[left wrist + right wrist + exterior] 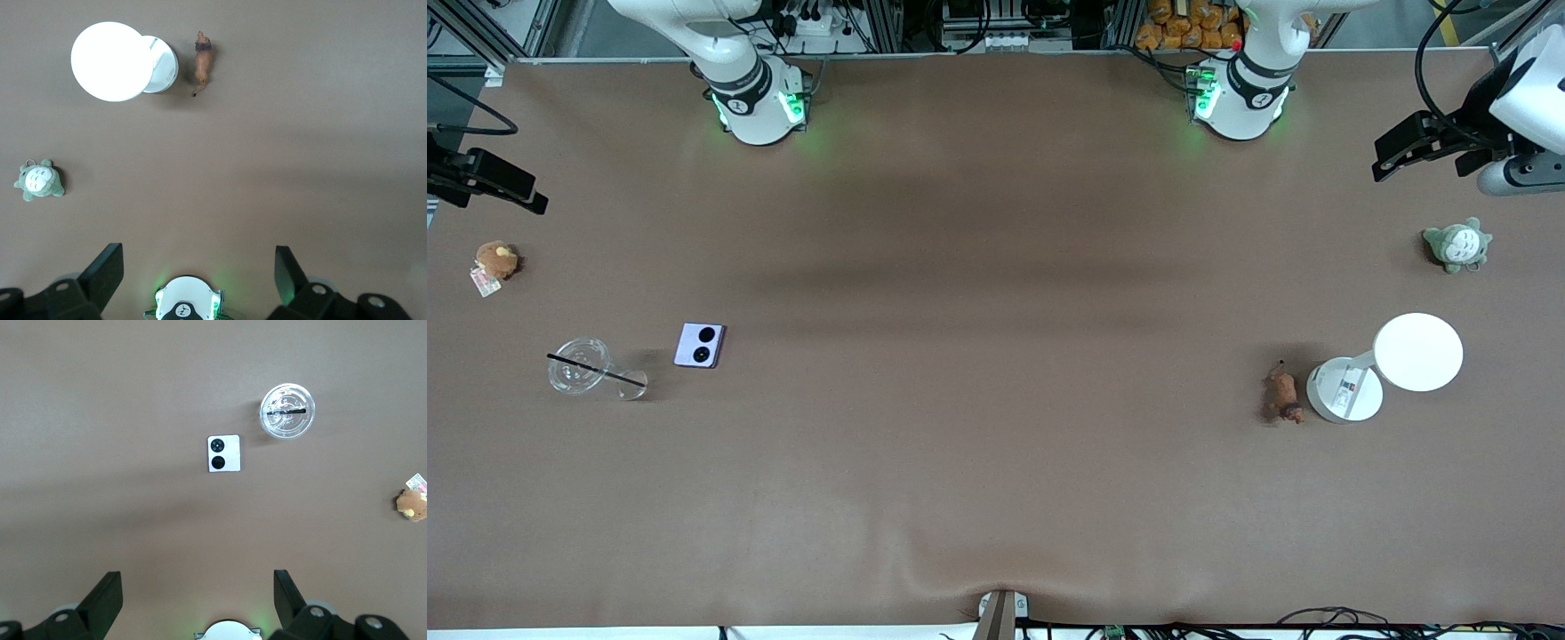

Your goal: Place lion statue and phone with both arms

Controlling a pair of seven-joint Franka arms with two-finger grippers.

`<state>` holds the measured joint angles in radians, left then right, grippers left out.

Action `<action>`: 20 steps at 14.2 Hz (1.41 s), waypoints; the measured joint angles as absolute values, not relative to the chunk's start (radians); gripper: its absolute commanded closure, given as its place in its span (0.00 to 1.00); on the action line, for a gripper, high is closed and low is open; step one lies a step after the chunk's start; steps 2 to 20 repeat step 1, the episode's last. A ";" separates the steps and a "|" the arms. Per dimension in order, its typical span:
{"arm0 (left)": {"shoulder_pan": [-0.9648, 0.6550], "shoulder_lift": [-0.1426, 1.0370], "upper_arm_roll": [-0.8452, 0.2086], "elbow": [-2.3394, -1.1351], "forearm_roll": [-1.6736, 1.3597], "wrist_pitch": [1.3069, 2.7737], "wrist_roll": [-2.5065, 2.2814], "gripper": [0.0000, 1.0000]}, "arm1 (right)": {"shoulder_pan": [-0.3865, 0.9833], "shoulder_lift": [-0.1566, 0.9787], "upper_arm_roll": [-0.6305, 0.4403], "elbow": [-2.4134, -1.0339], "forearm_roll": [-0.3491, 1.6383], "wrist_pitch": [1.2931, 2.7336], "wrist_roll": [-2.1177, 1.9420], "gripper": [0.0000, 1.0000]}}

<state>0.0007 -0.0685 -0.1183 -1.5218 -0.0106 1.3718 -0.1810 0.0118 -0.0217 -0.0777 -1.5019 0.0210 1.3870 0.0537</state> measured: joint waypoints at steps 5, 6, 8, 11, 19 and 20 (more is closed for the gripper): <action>0.001 -0.067 -0.118 -1.513 -0.010 1.372 -0.181 0.00 | 0.012 -0.022 -0.076 -1.502 0.019 1.387 0.054 0.00; 0.001 -0.067 -0.118 -1.513 -0.010 1.372 -0.181 0.00 | 0.012 -0.022 -0.076 -1.502 0.019 1.387 0.054 0.00; 0.001 -0.067 -0.118 -1.513 -0.010 1.372 -0.181 0.00 | 0.012 -0.022 -0.076 -1.502 0.019 1.387 0.054 0.00; 0.001 -0.067 -0.118 -1.513 -0.010 1.372 -0.181 0.00 | 0.012 -0.022 -0.076 -1.502 0.019 1.387 0.054 0.00; 0.001 -0.067 -0.118 -1.513 -0.010 1.372 -0.181 0.00 | 0.012 -0.022 -0.076 -1.502 0.019 1.387 0.054 0.00; 0.001 -0.067 -0.118 -1.513 -0.010 1.372 -0.181 0.00 | 0.012 -0.022 -0.076 -1.502 0.019 1.387 0.054 0.00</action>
